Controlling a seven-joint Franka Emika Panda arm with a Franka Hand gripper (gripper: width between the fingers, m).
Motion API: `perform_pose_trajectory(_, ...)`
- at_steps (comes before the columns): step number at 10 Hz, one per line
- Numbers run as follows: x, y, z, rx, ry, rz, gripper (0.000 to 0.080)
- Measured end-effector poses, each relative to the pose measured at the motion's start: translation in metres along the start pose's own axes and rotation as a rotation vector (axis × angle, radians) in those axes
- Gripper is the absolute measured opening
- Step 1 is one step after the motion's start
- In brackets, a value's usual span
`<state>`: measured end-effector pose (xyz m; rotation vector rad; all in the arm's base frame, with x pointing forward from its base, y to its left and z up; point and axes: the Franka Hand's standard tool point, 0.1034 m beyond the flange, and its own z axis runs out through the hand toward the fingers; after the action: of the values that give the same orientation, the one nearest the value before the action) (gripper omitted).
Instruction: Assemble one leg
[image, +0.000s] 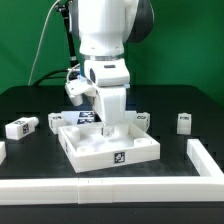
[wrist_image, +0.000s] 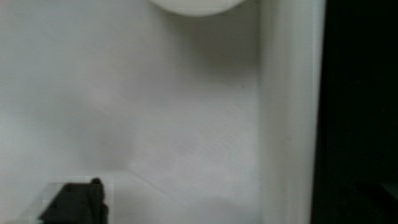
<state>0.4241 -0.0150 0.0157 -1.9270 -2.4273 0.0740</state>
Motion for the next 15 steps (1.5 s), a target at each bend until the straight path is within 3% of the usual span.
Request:
perform_pose_trajectory(5,0.0015,-0.0030,0.0077,0.013,0.007,0.012,0.0650)
perform_pose_trajectory(7,0.0014,-0.0034,0.0079,0.013,0.007,0.013,0.0397)
perform_pose_trajectory(8,0.0013,-0.0035,0.0079,0.013,0.007,0.013,0.0397)
perform_pose_trajectory(9,0.0013,-0.0036,0.0080,0.014,0.007,0.013,0.0214)
perform_pose_trajectory(10,0.0013,-0.0033,0.0078,0.012,0.007,0.013,0.0085)
perform_pose_trajectory(15,0.0009,-0.0009,0.0064,0.002,0.006,0.013,0.0063)
